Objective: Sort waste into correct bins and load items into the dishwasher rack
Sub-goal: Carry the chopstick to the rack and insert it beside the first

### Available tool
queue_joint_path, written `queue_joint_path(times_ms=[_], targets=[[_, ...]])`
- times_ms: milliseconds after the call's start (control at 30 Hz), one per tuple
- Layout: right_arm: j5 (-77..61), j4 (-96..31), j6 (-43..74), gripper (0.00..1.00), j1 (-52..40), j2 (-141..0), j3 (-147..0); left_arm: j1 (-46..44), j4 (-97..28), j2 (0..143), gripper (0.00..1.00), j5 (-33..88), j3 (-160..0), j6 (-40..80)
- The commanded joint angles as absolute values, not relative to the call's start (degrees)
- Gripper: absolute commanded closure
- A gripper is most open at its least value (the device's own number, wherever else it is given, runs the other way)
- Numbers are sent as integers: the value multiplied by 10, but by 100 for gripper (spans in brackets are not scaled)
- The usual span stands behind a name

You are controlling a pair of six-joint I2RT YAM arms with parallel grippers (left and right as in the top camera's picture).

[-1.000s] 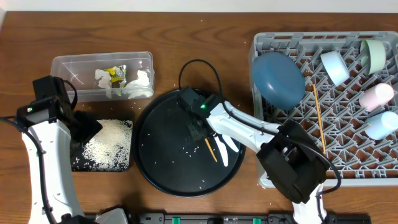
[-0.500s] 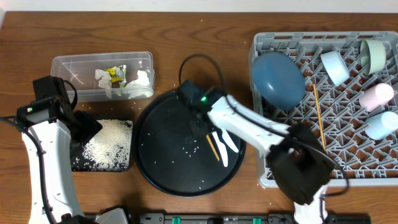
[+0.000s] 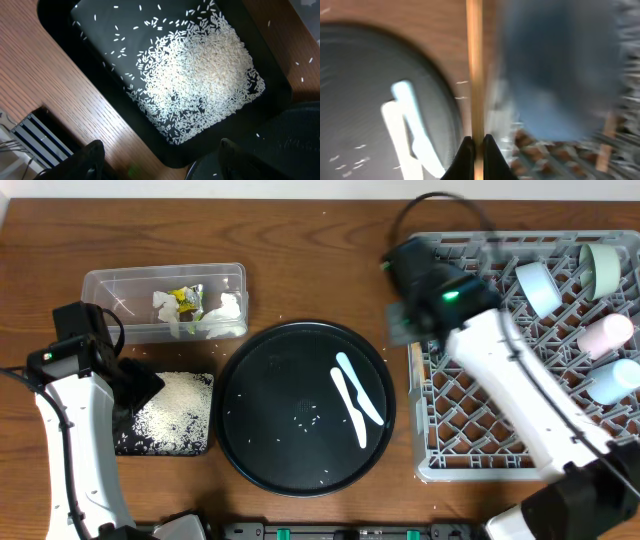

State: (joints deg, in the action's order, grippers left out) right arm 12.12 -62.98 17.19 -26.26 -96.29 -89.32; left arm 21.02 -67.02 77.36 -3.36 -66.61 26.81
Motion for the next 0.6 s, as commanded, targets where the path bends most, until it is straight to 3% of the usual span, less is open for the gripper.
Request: queue_joint_path(times_ms=[0,567], targets=[[148,-642,135,99,-199,-949,-900,214,-672,776,27,-34,-664,271],[149,-631,16,99,24,-949,-805,214,-670,776,27,-34,-664,271]])
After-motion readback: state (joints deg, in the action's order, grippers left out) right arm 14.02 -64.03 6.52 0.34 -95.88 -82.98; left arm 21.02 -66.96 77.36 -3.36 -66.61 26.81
